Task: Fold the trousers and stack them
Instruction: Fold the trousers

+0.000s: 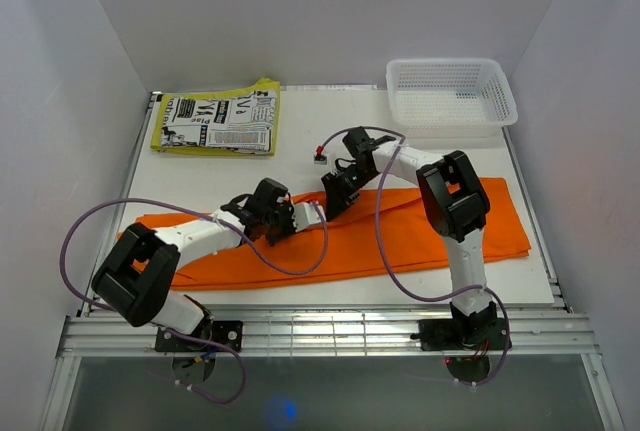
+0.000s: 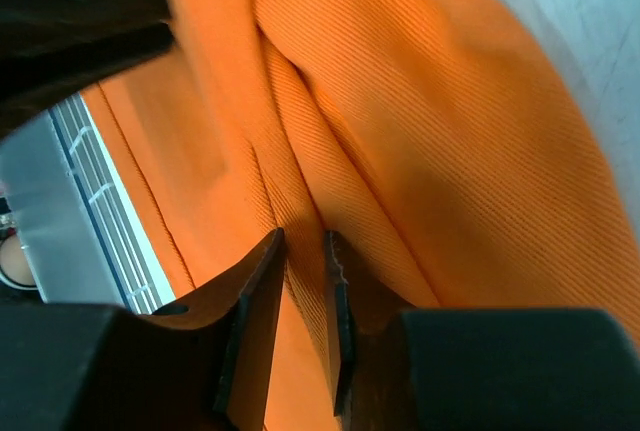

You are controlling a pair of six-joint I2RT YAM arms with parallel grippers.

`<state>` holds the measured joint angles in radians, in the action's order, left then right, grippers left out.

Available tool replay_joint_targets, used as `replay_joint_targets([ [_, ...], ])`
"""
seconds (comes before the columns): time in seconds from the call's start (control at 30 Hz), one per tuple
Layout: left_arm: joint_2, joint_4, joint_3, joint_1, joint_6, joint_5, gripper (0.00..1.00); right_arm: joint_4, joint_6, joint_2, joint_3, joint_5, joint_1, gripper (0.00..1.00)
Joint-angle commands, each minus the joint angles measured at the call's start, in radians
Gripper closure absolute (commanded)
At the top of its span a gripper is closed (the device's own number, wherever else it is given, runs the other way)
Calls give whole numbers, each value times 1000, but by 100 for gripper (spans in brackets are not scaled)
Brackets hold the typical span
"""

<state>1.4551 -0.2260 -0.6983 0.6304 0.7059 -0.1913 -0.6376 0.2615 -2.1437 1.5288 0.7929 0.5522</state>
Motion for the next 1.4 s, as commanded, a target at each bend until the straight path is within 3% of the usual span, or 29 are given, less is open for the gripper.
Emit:
replay_joint_targets([
  [0.0, -113, -70, -82, -38, -212, 33, 67, -42, -34, -21, -5, -12, 8, 72],
  [0.1, -172, -147, -150, -141, -354, -8, 64, -24, -41, -12, -41, 3, 9, 73],
  [0.23, -158, -231, -211, -260, -398, -94, 58, 4, -34, 11, -110, -21, 17, 74],
  [0.43, 6, -282, -270, -297, -362, -158, 61, 22, -15, 25, -145, -93, 35, 84],
  [0.6, 90, -319, -264, -298, -289, -217, 54, 36, -2, 41, -160, -126, 43, 84],
  [0.73, 106, -325, -230, -299, -237, -211, 55, 36, 1, 42, -157, -132, 43, 84],
  [0.83, 77, -332, -204, -299, -206, -241, 58, 36, 1, 42, -156, -135, 43, 84],
  [1.0, 24, -331, -150, -299, -160, -250, 90, 53, -13, 53, -160, -135, 43, 84],
  [1.1, -27, -323, -124, -299, -138, -283, 100, 64, -11, 76, -159, -107, 43, 82],
  [1.37, -24, -311, -61, -298, -108, -281, 100, 154, -77, 149, -114, 29, 48, 61],
])
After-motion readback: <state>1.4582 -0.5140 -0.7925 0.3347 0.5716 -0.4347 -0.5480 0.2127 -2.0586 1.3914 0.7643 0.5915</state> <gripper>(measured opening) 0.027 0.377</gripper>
